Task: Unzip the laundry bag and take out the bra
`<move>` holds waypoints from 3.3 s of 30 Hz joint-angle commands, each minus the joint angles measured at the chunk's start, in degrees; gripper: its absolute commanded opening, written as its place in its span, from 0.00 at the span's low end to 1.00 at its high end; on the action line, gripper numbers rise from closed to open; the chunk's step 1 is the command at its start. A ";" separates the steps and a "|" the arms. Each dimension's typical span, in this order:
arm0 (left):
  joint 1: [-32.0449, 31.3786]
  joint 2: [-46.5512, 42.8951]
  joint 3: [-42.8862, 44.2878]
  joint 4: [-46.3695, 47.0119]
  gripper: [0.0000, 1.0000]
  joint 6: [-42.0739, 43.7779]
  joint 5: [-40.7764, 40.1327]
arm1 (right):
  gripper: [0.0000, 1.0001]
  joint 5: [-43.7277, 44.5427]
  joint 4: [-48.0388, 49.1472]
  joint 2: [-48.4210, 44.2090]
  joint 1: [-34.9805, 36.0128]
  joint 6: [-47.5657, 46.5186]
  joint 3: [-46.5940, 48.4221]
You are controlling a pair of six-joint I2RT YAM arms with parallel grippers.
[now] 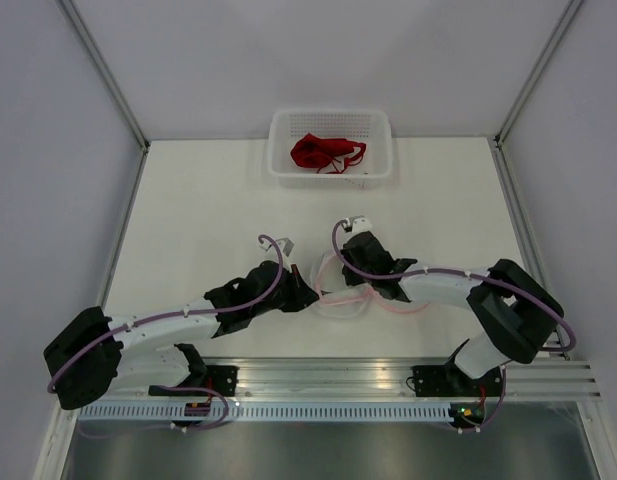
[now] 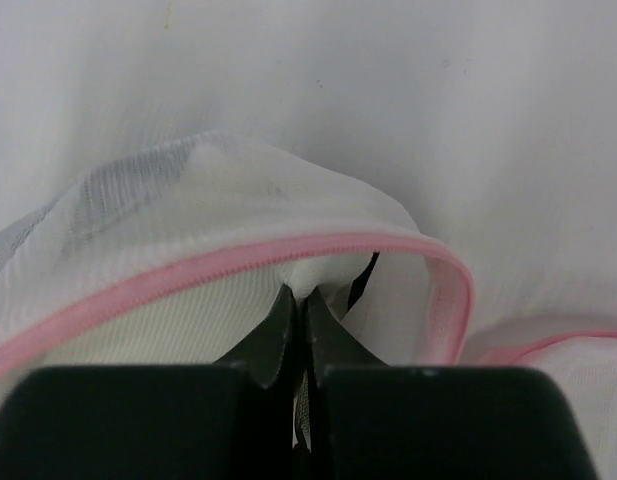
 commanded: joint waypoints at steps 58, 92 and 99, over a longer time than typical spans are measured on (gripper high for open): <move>-0.13 0.40 1.57 0.98 0.02 -1.04 -0.19 | 0.46 -7.34 -9.70 -6.14 2.62 2.66 0.29; -0.13 -0.12 0.42 1.16 0.02 -1.57 -0.28 | 0.00 -10.42 -6.24 -51.65 2.62 6.79 -2.00; -0.13 -0.47 0.60 1.07 0.02 -1.65 -0.28 | 0.00 -26.32 -9.99 -44.30 2.53 9.52 5.20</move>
